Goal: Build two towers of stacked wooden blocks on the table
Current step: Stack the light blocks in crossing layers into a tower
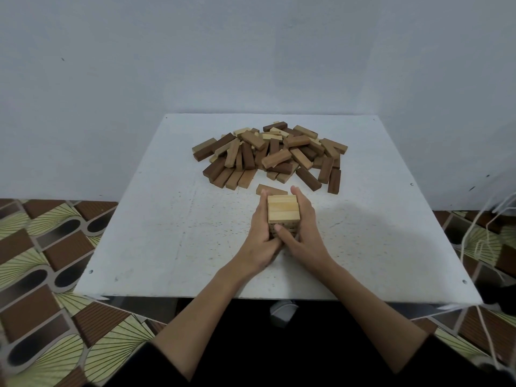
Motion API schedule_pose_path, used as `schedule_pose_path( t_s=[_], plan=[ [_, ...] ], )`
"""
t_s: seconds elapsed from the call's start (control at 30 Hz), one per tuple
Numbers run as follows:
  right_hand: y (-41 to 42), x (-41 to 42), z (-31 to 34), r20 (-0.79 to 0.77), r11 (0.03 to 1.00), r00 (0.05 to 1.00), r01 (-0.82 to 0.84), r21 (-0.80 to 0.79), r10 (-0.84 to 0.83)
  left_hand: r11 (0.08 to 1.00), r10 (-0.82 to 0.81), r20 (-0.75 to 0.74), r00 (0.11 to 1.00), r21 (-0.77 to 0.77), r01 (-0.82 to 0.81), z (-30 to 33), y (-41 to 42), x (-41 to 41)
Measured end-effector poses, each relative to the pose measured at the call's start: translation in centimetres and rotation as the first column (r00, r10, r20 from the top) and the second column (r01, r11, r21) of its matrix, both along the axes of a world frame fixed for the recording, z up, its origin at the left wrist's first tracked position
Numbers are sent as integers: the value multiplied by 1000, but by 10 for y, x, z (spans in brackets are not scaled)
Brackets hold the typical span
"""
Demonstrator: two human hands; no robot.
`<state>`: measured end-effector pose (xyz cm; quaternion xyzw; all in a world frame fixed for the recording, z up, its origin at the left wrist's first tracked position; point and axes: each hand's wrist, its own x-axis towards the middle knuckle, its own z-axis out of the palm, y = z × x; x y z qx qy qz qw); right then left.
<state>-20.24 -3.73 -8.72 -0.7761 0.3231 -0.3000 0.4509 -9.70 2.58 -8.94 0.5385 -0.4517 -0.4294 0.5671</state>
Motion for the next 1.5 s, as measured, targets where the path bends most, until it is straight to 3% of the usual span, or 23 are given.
schedule_pose_path(
  t_s=[0.3,0.7,1.13,1.5],
  plan=[
    [0,0,0,2,1000,1000,-3,-18,3,999,36,113,993,-11,-35,-8,0,2],
    [-2,0,-3,-5,1000,1000,-7,-22,6,997,49,100,994,47,-53,-18,-2,5],
    [0,2,0,-5,1000,1000,5,-28,-5,999,53,83,995,-14,-52,-8,-2,1],
    [0,-2,1,29,999,999,-25,23,24,994,85,213,973,53,-98,-10,1,3]
  ],
)
